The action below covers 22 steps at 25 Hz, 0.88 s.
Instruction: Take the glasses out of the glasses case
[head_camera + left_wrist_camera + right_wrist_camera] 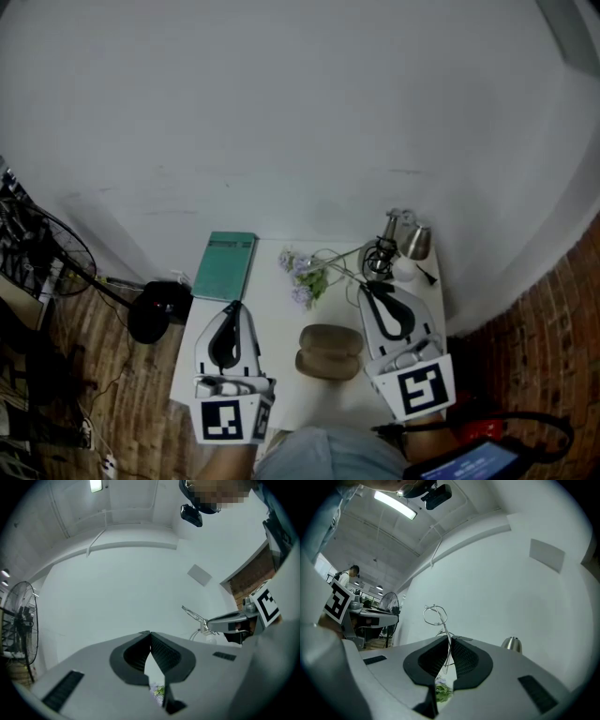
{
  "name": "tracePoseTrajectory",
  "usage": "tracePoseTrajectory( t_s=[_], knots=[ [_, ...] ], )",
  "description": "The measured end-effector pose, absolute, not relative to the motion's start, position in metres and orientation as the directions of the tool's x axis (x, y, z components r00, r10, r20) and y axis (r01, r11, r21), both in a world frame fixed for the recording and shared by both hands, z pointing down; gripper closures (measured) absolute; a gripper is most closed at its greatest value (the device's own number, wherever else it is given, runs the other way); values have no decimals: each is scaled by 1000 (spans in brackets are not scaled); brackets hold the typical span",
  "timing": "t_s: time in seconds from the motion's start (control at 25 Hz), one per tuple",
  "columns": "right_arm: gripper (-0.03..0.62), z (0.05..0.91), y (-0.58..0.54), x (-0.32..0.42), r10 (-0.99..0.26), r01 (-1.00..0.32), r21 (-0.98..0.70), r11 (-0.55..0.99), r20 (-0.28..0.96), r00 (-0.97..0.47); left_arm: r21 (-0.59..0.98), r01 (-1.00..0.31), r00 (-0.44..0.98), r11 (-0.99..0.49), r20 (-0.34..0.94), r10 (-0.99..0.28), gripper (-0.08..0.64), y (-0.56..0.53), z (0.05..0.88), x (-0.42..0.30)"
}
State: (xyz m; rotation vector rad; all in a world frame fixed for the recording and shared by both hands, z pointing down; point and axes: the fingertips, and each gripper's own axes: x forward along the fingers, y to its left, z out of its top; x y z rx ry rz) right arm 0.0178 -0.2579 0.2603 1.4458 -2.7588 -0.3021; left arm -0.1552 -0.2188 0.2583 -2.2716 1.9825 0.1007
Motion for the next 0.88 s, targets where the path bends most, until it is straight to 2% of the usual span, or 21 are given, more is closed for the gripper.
tracePoseTrajectory(
  t_s=[0.88],
  knots=[
    [554, 260, -253, 16, -817, -815, 173, 553, -77, -571, -51, -991, 129, -124, -117, -985, 554, -220, 262, -157]
  ],
)
